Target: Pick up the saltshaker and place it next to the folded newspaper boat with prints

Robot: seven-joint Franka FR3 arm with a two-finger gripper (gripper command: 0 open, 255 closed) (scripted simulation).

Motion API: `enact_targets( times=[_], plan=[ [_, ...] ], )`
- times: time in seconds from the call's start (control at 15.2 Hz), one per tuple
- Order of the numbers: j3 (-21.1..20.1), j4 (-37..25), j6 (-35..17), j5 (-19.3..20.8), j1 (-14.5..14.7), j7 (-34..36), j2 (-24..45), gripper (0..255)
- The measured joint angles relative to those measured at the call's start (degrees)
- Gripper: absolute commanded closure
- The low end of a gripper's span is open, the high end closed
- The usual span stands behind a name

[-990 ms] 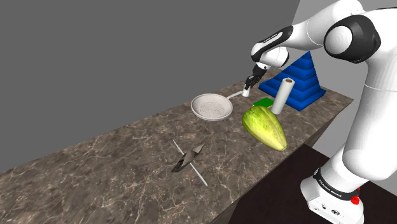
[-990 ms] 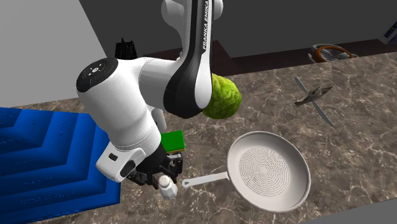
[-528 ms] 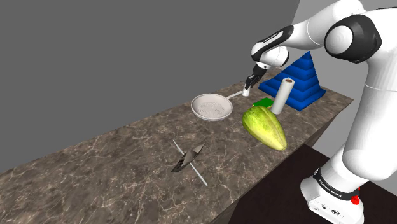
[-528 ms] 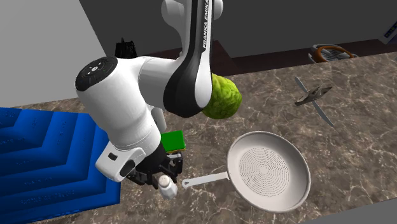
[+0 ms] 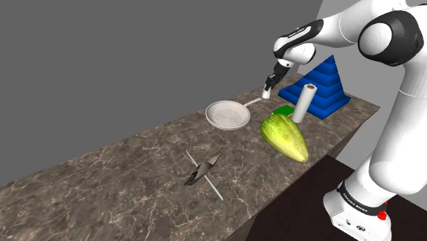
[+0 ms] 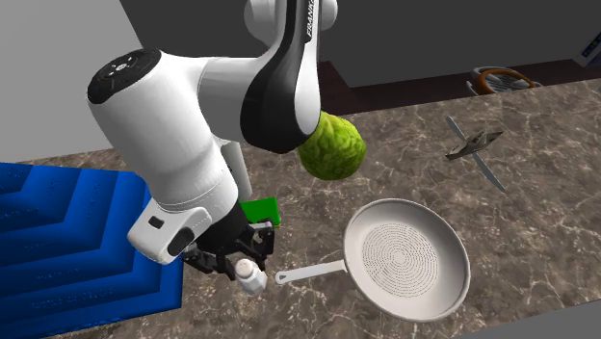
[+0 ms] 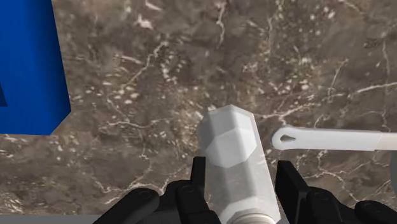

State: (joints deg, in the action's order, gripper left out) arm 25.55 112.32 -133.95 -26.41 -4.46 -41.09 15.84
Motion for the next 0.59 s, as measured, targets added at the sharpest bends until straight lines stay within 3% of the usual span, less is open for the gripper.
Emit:
enact_targets(
  times=[0.59],
  plan=[
    [1.11, -2.72, 5.28, 3.63, 0.78, 3.41, -3.4, 255]
  ],
)
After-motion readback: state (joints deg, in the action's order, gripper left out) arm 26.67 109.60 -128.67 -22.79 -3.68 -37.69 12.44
